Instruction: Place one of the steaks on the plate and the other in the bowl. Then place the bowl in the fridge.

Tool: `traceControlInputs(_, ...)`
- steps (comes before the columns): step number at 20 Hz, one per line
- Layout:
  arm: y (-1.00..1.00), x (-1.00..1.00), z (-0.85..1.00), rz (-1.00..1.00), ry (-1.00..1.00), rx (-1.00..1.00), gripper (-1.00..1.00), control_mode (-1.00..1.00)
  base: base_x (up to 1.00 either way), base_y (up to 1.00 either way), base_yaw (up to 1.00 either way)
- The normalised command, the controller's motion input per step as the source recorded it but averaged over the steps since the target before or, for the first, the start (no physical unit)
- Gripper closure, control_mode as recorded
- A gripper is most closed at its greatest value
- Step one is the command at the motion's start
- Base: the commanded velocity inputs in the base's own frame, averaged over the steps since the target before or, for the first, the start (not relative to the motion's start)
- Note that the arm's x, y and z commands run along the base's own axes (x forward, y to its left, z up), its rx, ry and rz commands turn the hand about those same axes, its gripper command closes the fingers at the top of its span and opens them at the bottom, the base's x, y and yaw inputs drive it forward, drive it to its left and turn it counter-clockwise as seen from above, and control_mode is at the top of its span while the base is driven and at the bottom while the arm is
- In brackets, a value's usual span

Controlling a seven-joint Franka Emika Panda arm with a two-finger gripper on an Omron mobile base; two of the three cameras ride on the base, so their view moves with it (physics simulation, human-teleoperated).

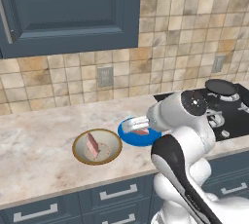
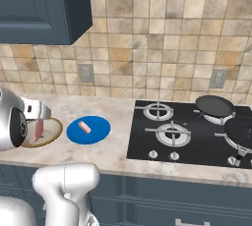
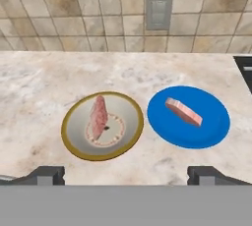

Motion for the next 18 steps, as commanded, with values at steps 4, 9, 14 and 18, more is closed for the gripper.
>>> traceControlInputs(4, -0.59, -0.51, 1.00, -0.17, 0.08, 0.01, -1.00, -1.00, 0.00, 0.00, 0.00)
traceControlInputs(9, -0.44, -0.57, 0.82, -0.16, 0.02, 0.00, -1.00, -1.00, 0.00, 0.00, 0.00)
traceControlInputs(14, -0.20, -0.03, -0.06, 0.03, -0.07, 0.00, -1.00, -1.00, 0.00, 0.00, 0.00)
traceControlInputs(18, -0.25, 0.36, -0.38, 0.04, -0.03, -0.02, -1.00, 1.00, 0.25, -0.13, 0.00)
